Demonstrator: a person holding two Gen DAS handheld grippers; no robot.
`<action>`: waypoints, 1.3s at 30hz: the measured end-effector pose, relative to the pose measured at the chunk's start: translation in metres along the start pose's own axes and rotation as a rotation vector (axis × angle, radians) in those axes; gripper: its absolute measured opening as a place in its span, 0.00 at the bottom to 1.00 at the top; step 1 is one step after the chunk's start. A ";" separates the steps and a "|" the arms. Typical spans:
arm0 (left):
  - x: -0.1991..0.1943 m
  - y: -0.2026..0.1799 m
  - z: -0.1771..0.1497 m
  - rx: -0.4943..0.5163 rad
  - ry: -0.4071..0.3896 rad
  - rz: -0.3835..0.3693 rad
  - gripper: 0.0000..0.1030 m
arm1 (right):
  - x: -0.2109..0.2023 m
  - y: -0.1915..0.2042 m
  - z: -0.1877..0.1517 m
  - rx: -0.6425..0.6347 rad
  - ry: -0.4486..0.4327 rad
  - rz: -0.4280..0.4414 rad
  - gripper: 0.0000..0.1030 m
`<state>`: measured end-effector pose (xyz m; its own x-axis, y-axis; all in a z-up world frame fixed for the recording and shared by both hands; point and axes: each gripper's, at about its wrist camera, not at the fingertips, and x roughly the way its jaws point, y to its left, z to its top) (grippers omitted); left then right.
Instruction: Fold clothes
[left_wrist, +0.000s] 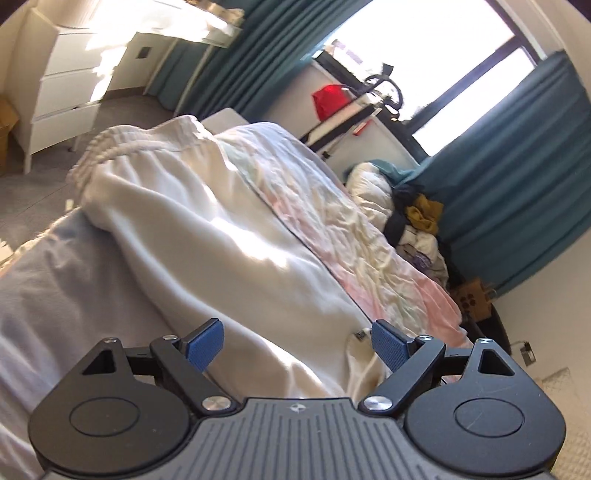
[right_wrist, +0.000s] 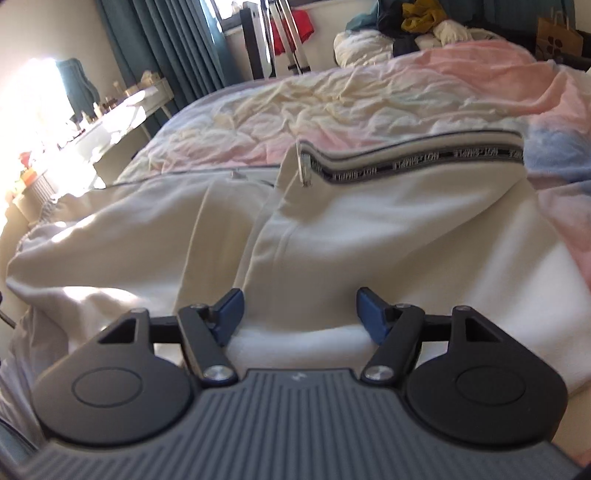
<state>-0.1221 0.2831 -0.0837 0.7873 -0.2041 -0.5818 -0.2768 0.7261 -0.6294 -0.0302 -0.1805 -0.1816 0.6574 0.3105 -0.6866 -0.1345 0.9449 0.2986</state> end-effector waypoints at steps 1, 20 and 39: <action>0.000 0.011 0.007 -0.044 -0.001 0.042 0.87 | 0.004 0.000 -0.003 -0.007 0.004 -0.007 0.68; 0.089 0.093 0.079 -0.276 -0.191 0.149 0.62 | 0.010 0.014 0.015 -0.064 -0.083 -0.030 0.68; 0.046 -0.176 0.018 0.354 -0.477 -0.029 0.16 | -0.052 -0.060 0.040 0.257 -0.215 -0.017 0.69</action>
<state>-0.0277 0.1580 0.0096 0.9752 0.0309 -0.2194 -0.1154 0.9161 -0.3840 -0.0270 -0.2573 -0.1375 0.8033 0.2398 -0.5452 0.0510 0.8843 0.4642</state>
